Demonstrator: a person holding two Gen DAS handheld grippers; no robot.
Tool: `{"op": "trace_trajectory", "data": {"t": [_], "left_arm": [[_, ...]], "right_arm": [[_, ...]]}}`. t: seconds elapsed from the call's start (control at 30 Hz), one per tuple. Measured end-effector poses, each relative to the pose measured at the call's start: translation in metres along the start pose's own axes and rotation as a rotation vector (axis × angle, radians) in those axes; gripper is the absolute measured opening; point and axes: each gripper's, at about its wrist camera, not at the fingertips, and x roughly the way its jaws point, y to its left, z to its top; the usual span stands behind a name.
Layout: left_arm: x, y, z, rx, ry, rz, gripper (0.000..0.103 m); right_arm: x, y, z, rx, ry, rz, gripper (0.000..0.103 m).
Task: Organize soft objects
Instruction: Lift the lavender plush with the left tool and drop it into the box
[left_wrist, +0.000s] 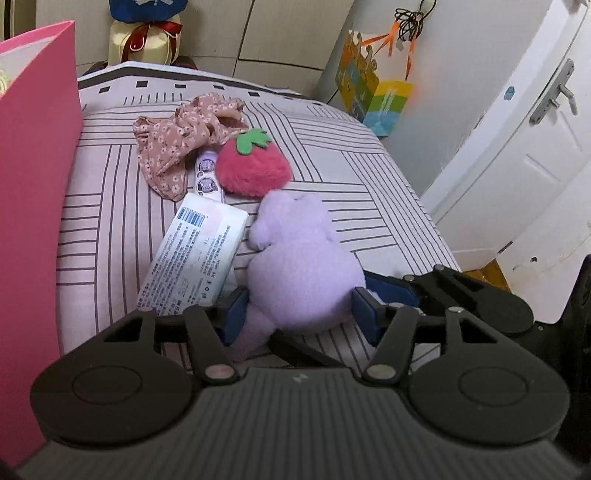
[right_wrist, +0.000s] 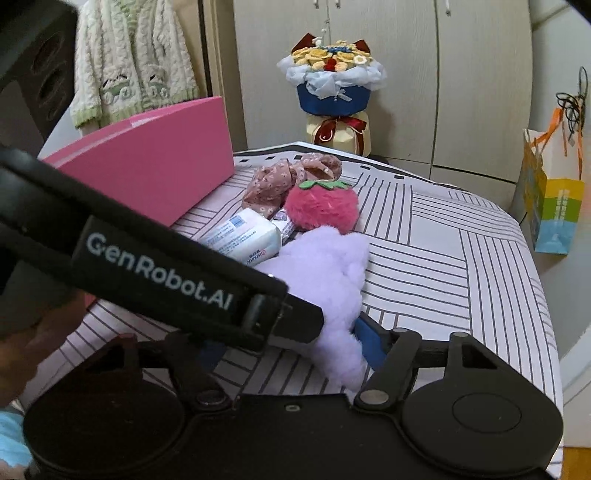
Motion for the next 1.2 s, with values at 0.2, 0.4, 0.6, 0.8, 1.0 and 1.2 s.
{"op": "trace_trajectory", "data": {"t": [0.2, 0.4, 0.6, 0.8, 1.0, 1.2], "left_arm": [[-0.011, -0.008, -0.007, 0.021, -0.026, -0.001, 0.057], [-0.026, -0.016, -0.016, 0.054, -0.022, 0.005, 0.057], [-0.047, -0.025, -0.03, 0.09, -0.013, -0.001, 0.057], [-0.073, -0.032, -0.044, 0.101, -0.007, -0.007, 0.057], [-0.103, -0.039, -0.053, 0.118, -0.022, -0.008, 0.057], [-0.137, -0.044, -0.059, 0.134, -0.068, -0.009, 0.057]], "right_arm": [[-0.01, 0.009, -0.003, 0.004, -0.027, -0.031, 0.073], [-0.023, 0.018, -0.007, 0.043, -0.034, -0.039, 0.073], [-0.045, 0.037, -0.016, 0.013, -0.038, -0.062, 0.073], [-0.07, 0.058, -0.018, -0.033, -0.026, -0.072, 0.073], [-0.096, 0.076, -0.01, -0.088, -0.017, -0.071, 0.073], [-0.12, 0.094, 0.001, -0.152, -0.041, -0.072, 0.073]]}}
